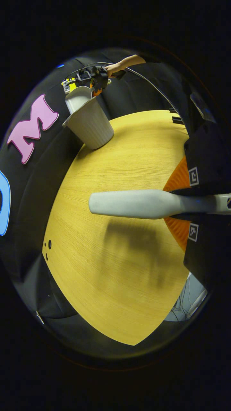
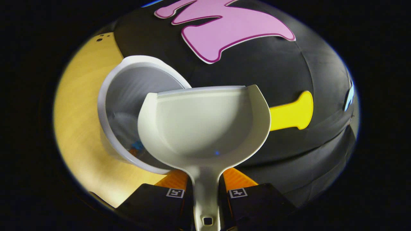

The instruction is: Pick up the small broom and dustpan from the desktop, sweep the trash into the dustpan with the broom, and then empty the trash into the garbage bin.

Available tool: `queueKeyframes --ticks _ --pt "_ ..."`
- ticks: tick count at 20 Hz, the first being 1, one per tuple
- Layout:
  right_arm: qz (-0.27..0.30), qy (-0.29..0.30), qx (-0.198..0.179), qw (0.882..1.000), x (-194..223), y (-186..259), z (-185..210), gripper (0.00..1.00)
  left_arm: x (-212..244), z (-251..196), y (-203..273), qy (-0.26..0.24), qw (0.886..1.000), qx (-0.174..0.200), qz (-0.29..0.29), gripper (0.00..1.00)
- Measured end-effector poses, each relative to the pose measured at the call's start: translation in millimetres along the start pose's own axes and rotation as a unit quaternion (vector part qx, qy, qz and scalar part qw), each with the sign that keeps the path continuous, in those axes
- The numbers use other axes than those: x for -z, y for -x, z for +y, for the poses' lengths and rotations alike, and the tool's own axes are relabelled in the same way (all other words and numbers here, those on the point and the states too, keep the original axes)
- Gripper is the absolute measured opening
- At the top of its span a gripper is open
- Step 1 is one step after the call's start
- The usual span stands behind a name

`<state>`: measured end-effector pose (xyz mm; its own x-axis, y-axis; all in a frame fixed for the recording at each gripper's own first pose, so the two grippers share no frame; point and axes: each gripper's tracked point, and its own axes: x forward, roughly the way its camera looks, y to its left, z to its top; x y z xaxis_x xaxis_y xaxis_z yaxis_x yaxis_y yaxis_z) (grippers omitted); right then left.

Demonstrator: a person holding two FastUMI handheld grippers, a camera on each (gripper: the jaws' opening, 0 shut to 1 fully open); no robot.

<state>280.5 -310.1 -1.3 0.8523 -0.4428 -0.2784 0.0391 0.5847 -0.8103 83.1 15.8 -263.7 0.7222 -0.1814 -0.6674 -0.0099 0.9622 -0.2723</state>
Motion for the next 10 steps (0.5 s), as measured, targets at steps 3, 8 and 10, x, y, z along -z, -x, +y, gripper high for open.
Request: queueKeyframes --ticks 3,8,10 --pt "-0.012 -0.061 -0.012 0.998 -12.7 10.5 -11.6 0.35 -10.0 -3.7 1.6 0.001 1.0 0.0 -0.008 0.27" --pt "-0.058 -0.134 -0.046 0.988 -42.1 45.3 -28.1 0.36 -32.0 -0.6 5.8 -0.021 0.999 -0.018 -0.038 0.28" --pt "-0.085 -0.168 -0.065 0.98 -54.7 57.5 -42.5 0.35 -31.5 0.9 9.7 -0.049 0.998 -0.023 -0.039 0.28"
